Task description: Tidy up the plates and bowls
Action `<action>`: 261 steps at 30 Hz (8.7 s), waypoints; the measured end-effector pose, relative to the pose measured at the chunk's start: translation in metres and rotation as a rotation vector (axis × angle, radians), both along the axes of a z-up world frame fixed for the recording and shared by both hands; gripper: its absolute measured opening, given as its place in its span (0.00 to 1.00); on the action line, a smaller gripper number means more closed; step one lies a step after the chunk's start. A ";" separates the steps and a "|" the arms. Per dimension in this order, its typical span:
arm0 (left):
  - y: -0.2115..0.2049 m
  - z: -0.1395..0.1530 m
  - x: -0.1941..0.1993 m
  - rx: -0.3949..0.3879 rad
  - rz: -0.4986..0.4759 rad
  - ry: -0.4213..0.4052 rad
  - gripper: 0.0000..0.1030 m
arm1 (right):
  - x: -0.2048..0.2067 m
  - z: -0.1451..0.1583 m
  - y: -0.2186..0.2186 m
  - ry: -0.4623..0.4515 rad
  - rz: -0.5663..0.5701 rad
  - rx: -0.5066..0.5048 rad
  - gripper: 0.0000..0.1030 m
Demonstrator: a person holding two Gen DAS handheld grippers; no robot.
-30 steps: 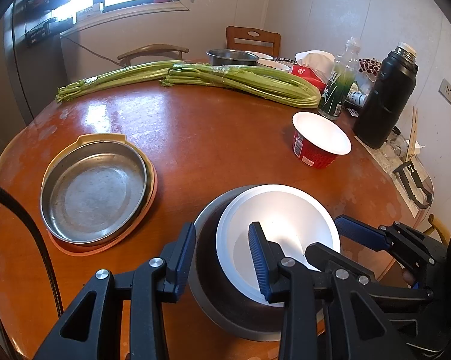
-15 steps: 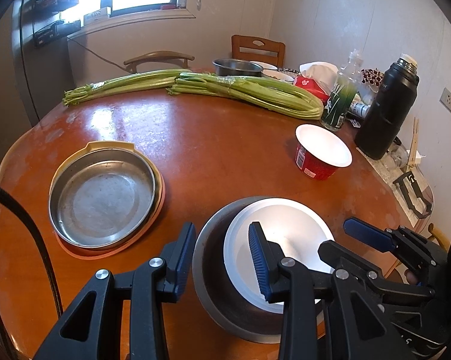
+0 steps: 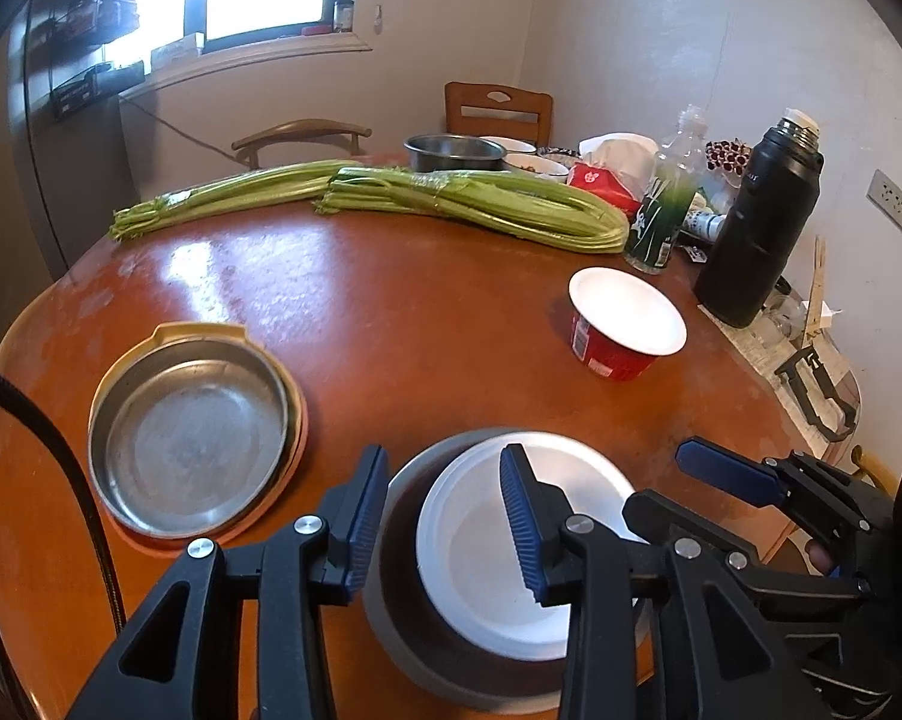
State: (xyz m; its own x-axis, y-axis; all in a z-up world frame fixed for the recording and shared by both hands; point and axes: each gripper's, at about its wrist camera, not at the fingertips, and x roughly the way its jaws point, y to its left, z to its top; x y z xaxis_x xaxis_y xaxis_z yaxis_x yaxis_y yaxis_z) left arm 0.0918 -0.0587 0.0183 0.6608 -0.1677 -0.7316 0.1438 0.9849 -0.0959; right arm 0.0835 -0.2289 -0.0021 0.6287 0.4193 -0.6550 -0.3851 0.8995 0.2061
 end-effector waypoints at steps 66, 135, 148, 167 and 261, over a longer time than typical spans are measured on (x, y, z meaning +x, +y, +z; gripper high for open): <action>-0.059 -0.035 0.157 -0.072 -0.098 0.184 0.39 | 0.152 -0.050 -0.068 0.084 -0.143 -0.070 0.53; -0.043 0.002 0.100 -0.067 -0.127 0.088 0.38 | 0.099 -0.001 -0.017 0.018 -0.043 -0.036 0.48; -0.023 0.033 0.054 -0.063 -0.108 0.006 0.38 | 0.056 0.030 0.004 -0.055 -0.019 -0.038 0.48; 0.002 0.043 0.000 -0.077 -0.081 -0.028 0.38 | 0.004 0.042 0.028 -0.091 0.022 -0.042 0.48; 0.007 -0.014 -0.012 -0.013 -0.048 0.066 0.39 | -0.009 -0.005 0.029 -0.015 0.031 -0.136 0.49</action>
State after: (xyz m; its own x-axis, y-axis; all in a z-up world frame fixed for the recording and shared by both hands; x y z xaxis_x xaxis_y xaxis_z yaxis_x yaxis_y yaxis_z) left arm 0.0797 -0.0516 0.0047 0.6022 -0.2077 -0.7709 0.1840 0.9757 -0.1191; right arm 0.0747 -0.1996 -0.0068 0.6267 0.3470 -0.6977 -0.4156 0.9062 0.0774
